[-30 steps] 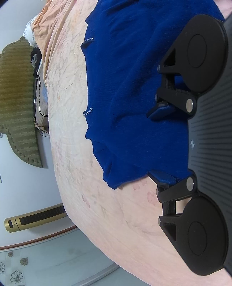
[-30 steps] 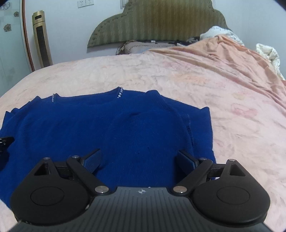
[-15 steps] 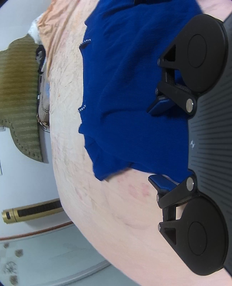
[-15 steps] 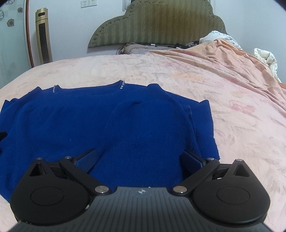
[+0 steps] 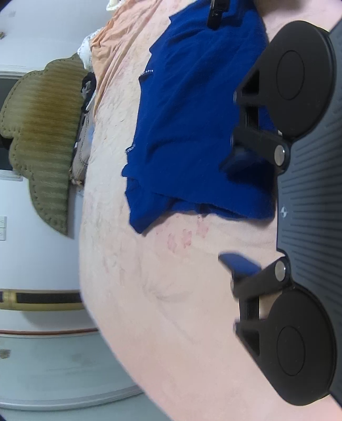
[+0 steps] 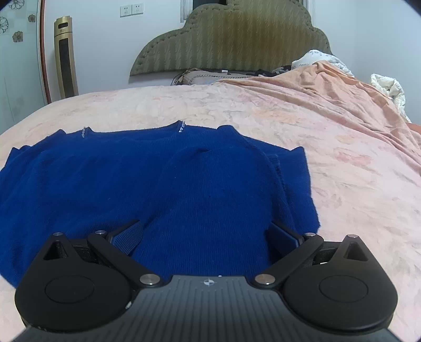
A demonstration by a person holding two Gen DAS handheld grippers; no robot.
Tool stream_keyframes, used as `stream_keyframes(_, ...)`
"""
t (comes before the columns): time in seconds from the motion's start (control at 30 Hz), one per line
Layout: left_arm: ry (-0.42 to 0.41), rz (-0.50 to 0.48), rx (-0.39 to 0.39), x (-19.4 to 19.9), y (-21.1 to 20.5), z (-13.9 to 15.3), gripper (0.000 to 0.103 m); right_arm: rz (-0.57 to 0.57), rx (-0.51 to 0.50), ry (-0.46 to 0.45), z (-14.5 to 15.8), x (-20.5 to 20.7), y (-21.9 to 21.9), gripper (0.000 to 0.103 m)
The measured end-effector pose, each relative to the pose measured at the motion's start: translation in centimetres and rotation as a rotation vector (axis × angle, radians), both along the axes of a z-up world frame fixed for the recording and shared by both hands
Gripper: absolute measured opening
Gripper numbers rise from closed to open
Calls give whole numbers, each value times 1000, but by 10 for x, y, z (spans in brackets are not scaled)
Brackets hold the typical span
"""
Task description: Fold small clothes
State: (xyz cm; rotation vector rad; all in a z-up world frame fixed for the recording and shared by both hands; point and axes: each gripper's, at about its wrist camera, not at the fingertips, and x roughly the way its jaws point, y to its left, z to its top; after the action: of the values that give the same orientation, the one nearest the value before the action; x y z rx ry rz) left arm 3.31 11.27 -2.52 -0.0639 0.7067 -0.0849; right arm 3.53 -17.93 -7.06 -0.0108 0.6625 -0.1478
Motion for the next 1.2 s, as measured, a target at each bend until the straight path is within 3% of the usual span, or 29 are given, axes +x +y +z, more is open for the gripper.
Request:
stream_keyframes(0.1, 51, -69, -52, 3, -1, -4, 12, -21, -7, 7, 1, -8, -5, 102)
stream_keyframes(0.17, 38, -91, -21, -1, -6, -4, 8, -40, -7, 18, 2, -11, -12, 102)
stream_keyframes(0.33, 43, -104, -15, -12, -2, 0, 4, -95, 12, 31, 11, -18, -18, 102)
stream_keyframes(0.47, 42, -85, 28, -16, -1, -2, 4, 13, 26, -18, 22, -27, 3, 102)
stream_keyframes(0.63, 17, -39, 103, -17, -13, 5, 7, 70, -7, 40, 10, -17, 26, 102)
stream_keyframes(0.73, 18, 2, 130, -13, -17, 7, 18, 72, 10, 69, 1, -16, 30, 103)
stream_keyframes(0.8, 27, 37, 137, -10, -20, 5, 51, 71, -13, 57, -4, -18, 35, 103)
stream_keyframes(0.87, 15, 70, 150, -10, -22, 2, 75, 68, -27, 45, -5, -20, 38, 103)
stream_keyframes(1.03, 7, 108, 184, -11, -28, -10, 79, 65, -3, 39, -8, -21, 36, 103)
stream_keyframes(1.1, -17, 148, 164, -13, -25, -15, 91, 64, -2, 35, -8, -22, 35, 103)
stream_keyframes(1.2, -23, 194, 112, -14, -16, -21, 99, 64, 0, 33, -9, -22, 34, 103)
